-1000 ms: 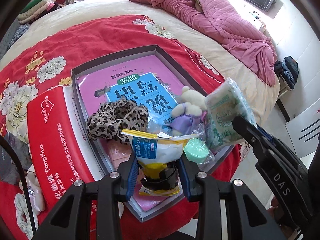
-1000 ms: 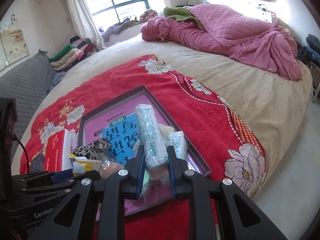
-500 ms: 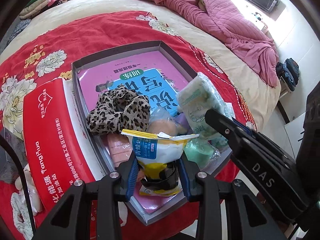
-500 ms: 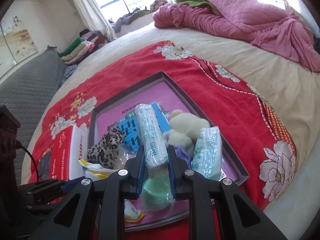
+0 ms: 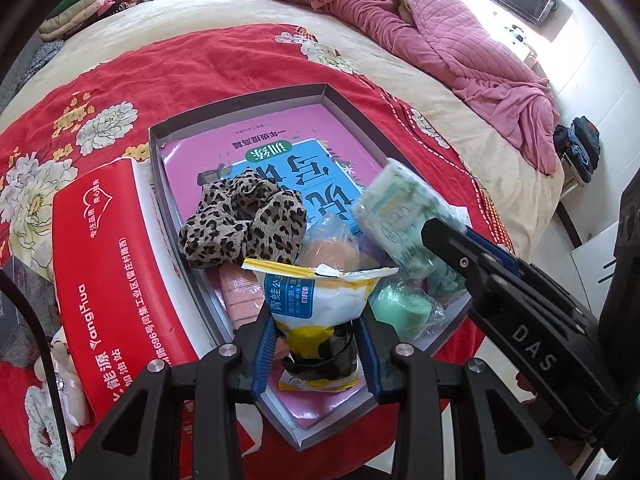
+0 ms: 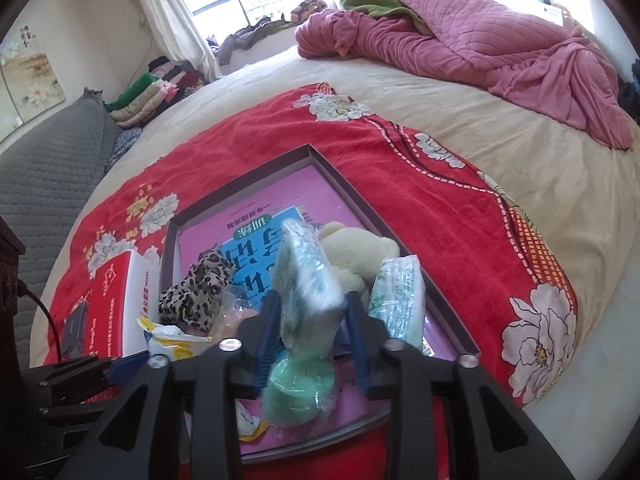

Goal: Organize soft objects
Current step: 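Lower the snack bag and roll into the tray and open both tools, then move both tools back toward the floral scrunchie and plush bear, then grasp the white floral scrunchie with the left tool while the right tool grasps the crowned plush bear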

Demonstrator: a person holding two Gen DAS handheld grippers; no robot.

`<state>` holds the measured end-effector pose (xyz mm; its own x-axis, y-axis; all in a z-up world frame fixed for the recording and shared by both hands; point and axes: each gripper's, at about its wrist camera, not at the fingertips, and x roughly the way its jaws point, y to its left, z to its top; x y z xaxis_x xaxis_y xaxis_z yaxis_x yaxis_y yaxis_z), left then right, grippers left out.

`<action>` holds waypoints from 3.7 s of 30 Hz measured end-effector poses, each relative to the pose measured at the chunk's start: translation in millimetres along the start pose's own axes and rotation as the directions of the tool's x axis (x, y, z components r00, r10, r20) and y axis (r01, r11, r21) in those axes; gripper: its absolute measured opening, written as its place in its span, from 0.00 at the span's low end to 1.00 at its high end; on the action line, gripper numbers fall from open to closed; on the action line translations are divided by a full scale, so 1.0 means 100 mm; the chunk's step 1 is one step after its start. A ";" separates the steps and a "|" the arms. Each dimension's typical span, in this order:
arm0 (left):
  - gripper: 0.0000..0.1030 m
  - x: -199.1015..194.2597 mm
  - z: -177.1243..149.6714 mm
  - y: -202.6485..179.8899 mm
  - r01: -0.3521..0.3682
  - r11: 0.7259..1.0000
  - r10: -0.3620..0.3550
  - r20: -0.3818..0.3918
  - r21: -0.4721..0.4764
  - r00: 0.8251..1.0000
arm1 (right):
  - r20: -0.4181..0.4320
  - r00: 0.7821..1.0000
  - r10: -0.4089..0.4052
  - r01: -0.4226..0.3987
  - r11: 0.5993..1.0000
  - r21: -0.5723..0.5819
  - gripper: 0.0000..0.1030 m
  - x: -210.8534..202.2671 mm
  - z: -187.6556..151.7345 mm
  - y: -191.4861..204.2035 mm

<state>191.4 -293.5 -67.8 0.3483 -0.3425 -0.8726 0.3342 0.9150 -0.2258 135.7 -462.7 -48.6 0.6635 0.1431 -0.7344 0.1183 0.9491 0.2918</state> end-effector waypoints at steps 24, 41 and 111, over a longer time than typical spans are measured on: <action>0.66 -0.58 -0.12 0.00 0.026 0.999 -0.028 0.087 0.028 0.996 | 0.121 0.992 -0.038 0.037 0.999 0.010 0.54 -0.76 0.09 -0.01; 0.74 -1.71 -0.74 1.23 -0.122 0.982 0.149 0.191 -0.144 0.970 | 0.094 0.987 0.127 -0.097 0.956 -0.275 0.61 -1.01 -0.14 1.65; 0.12 -1.31 -1.41 2.64 -0.122 0.930 0.170 0.110 -0.346 0.979 | -0.143 0.988 0.065 -0.115 0.920 -0.376 0.42 0.04 -0.91 3.07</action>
<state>110.3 22.9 -74.1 0.4942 -0.2037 -0.8451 -0.0344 0.9668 -0.2531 107.5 -145.6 -17.2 0.5571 0.2435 -0.7940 -0.2452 0.9617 0.1229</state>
